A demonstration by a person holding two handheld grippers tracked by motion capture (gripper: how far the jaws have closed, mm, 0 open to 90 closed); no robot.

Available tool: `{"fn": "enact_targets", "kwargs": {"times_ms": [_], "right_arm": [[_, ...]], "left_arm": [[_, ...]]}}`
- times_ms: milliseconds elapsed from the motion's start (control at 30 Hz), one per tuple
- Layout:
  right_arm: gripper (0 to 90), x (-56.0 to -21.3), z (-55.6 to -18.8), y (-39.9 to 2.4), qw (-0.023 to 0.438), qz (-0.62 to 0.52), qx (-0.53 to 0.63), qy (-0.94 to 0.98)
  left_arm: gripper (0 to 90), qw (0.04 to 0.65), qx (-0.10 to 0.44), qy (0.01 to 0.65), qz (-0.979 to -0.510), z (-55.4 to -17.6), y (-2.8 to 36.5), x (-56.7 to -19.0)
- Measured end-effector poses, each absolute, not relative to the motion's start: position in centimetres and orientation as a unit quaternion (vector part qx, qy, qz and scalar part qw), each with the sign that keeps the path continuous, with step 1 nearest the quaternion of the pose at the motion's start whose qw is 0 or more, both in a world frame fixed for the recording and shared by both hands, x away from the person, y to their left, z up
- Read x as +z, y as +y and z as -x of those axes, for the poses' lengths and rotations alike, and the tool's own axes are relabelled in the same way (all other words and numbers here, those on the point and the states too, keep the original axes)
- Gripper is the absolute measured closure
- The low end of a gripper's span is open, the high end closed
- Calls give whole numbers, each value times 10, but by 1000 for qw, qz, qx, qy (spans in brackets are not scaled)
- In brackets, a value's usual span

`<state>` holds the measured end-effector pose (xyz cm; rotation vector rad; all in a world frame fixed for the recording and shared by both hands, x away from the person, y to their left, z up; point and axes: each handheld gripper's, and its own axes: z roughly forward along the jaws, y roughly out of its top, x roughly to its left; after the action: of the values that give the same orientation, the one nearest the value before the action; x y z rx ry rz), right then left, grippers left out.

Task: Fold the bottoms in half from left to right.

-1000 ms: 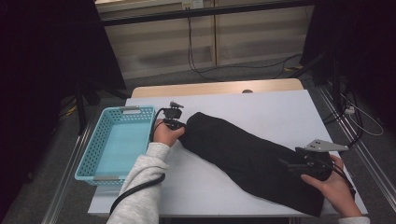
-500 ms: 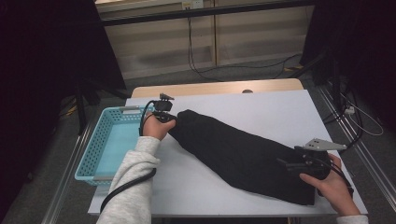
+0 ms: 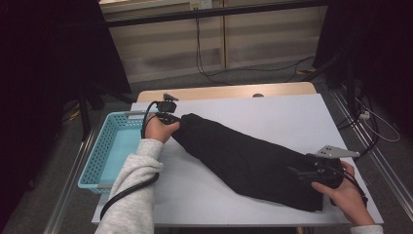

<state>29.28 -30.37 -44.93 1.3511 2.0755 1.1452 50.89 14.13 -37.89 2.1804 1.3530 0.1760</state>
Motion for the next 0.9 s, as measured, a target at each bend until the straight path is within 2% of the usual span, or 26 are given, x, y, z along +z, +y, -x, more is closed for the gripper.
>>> {"fn": "enact_targets", "kwargs": {"times_ms": [467, 900], "right_arm": [[112, -449, -290, -303, 205, -481, 418, 743], [96, -446, -292, -296, 201, -476, 427, 742]], "left_arm": [[838, 274, 69, 503, -817, -509, 142, -364], [840, 270, 76, 515, -810, -510, 158, -354]]}}
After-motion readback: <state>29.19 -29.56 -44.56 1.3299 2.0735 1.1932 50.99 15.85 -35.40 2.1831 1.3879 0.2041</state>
